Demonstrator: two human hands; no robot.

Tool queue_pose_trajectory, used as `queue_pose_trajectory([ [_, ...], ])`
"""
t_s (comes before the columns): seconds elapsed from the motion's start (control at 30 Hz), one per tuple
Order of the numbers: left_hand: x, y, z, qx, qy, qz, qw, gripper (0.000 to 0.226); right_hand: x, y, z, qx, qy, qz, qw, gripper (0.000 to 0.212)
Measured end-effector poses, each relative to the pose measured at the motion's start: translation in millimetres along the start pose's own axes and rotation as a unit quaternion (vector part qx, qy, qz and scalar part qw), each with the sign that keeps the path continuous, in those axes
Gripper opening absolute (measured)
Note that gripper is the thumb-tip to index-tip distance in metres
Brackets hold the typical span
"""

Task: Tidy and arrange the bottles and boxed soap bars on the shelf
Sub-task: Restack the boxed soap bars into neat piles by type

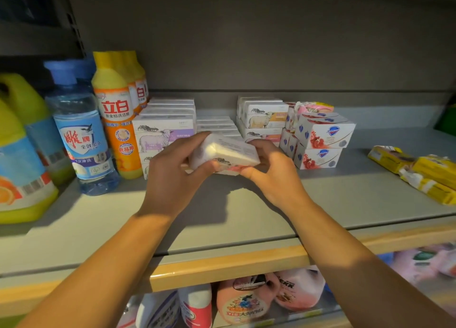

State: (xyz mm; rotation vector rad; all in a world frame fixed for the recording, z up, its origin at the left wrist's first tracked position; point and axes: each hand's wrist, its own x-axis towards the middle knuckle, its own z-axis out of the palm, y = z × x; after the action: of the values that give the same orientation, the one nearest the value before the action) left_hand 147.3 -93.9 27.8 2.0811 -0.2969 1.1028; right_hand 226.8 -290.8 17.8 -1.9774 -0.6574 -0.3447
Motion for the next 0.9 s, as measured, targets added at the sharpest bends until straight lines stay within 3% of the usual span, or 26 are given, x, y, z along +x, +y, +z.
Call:
queue_pose_trajectory([
  [0.1, -0.5, 2.8, -1.3, 0.085, 0.003, 0.065, 0.994, 0.049, -1.4, -0.9, -0.3, -0.024, 0.009, -0.011, 1.000, 0.054],
  [0.2, -1.2, 4.1, -1.2, 0.098, 0.004, 0.073, 0.992, 0.048, -2.6, -2.5, -1.8, -0.019, 0.007, 0.000, 1.000, 0.053],
  [0.27, -1.2, 3.6, -1.8, 0.070, 0.004, 0.050, 0.996, 0.049, -3.0, -3.9, -2.3, 0.001, 0.002, 0.006, 1.000, 0.054],
  [0.4, -1.7, -3.5, -0.5, -0.011, -0.045, -0.071, 0.996, 0.039, -0.9, -3.7, -2.3, 0.085, 0.000, 0.024, 0.996, 0.054],
  [0.47, -2.2, -11.1, 2.0, 0.014, -0.072, -0.103, 0.992, 0.032, 0.3, -1.8, -2.6, 0.090, 0.001, 0.034, 0.995, 0.053],
  [0.63, -4.5, -21.1, 7.4, 0.119, -0.147, -0.130, 0.973, 0.021, 0.5, 4.7, -0.9, 0.000, -0.031, 0.037, 0.999, 0.051],
  [0.77, -4.7, -18.4, 5.6, 0.146, -0.150, -0.144, 0.967, 0.033, 0.4, 6.4, -0.8, -0.032, -0.016, 0.032, 0.999, 0.052],
  [0.9, -8.2, -17.4, -7.0, 0.226, -0.201, -0.128, 0.944, 0.045, -1.7, 0.7, 0.4, -0.098, -0.010, -0.067, 0.993, 0.049],
])
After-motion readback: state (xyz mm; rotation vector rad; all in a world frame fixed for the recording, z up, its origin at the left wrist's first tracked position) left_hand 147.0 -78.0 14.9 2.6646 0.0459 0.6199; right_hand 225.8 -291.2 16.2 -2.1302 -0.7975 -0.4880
